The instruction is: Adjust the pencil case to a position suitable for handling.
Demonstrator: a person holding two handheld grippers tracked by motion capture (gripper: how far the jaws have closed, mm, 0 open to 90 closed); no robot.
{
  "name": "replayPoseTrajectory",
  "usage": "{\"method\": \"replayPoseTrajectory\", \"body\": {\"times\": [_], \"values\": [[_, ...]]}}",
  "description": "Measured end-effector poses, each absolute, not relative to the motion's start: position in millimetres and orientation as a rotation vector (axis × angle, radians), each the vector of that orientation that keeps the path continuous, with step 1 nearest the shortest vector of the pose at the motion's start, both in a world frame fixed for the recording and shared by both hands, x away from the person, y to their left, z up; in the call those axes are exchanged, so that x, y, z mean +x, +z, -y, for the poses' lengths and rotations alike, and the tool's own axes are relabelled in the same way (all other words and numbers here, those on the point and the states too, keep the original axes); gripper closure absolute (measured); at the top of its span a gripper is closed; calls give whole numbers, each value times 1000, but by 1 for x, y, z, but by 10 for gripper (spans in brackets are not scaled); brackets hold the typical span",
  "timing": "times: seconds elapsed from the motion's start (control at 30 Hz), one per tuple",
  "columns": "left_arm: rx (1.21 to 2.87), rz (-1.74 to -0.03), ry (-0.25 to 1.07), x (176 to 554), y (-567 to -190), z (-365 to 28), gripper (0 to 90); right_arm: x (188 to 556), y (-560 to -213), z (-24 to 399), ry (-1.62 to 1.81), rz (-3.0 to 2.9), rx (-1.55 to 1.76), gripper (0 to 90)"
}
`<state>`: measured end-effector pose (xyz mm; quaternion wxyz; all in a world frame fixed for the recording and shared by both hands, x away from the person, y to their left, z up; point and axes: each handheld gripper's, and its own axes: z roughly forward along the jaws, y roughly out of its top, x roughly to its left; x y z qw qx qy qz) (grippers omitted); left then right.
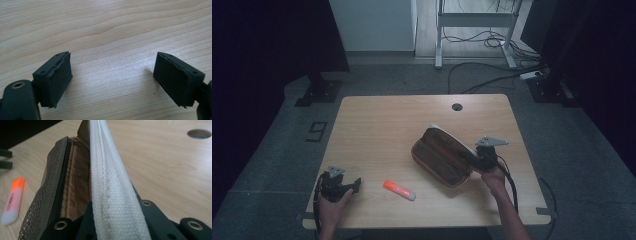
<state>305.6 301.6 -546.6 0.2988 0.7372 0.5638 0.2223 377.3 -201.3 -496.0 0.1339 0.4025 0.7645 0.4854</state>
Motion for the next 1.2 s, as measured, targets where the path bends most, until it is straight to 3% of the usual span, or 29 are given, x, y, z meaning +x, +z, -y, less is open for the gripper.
{"method": "replayPoseTrajectory", "body": {"times": [0.77,1.0,1.2], "values": [[1958,-1498,591,306,-547,-302,148,385,-513,203,1310,-2263,1187,749],[1958,-1498,590,306,-547,-302,148,381,-503,206,1302,-2203,1186,453],[1958,-1497,591,306,-547,-302,148,372,-487,215,1367,-2083,1205,371]]}}
